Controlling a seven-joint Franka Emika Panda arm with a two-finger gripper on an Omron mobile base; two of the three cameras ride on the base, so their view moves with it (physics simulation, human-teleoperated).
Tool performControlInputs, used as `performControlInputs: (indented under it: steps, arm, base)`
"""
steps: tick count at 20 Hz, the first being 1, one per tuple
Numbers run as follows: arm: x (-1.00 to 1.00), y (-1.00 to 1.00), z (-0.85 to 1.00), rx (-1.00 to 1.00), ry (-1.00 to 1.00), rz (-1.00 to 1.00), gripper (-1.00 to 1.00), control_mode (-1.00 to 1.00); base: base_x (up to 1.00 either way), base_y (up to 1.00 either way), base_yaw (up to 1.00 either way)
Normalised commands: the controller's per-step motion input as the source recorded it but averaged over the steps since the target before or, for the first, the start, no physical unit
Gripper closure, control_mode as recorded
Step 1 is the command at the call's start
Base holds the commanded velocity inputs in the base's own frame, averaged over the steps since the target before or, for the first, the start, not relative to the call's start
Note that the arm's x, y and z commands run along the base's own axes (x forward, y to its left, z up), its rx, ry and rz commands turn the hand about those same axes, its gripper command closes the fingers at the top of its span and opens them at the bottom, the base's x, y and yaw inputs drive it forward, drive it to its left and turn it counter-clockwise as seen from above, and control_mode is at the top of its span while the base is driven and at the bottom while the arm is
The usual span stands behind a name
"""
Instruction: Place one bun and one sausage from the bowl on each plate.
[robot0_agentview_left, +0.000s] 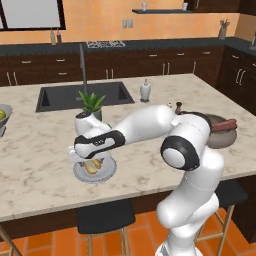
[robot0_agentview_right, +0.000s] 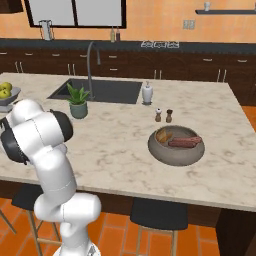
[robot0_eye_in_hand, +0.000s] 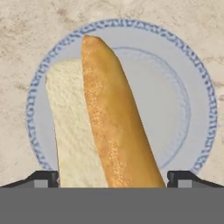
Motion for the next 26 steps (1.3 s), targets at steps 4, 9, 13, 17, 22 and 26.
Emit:
performControlInputs:
  steps: [4, 9, 13, 17, 22, 26]
  arm:
    - [0.03, 0.00, 0.04, -0.01, 0.00, 0.00, -1.00, -1.00]
    - [0.31, 0.19, -0.23, -0.04, -0.09, 0.00, -1.00, -1.00]
    - [0.06, 0.03, -0.09, 0.00, 0.02, 0.00, -1.00, -1.00]
    - [-0.26, -0.15, 0.74, 0.06, -0.07, 0.00, -1.00, -1.00]
    - [-0.27, -0.80, 1.00, 0.05, -0.05, -0.09, -1.00, -1.00]
    - [0.00, -1.00, 0.78, 0.04, 0.08, -0.20, -1.00, -1.00]
  base:
    - [0.00, 0.00, 0.00]
    - [0.00, 0.00, 0.00]
    - [0.00, 0.00, 0.00]
    - [0.00, 0.00, 0.00]
    - [0.00, 0.00, 0.00]
    - [0.00, 0.00, 0.00]
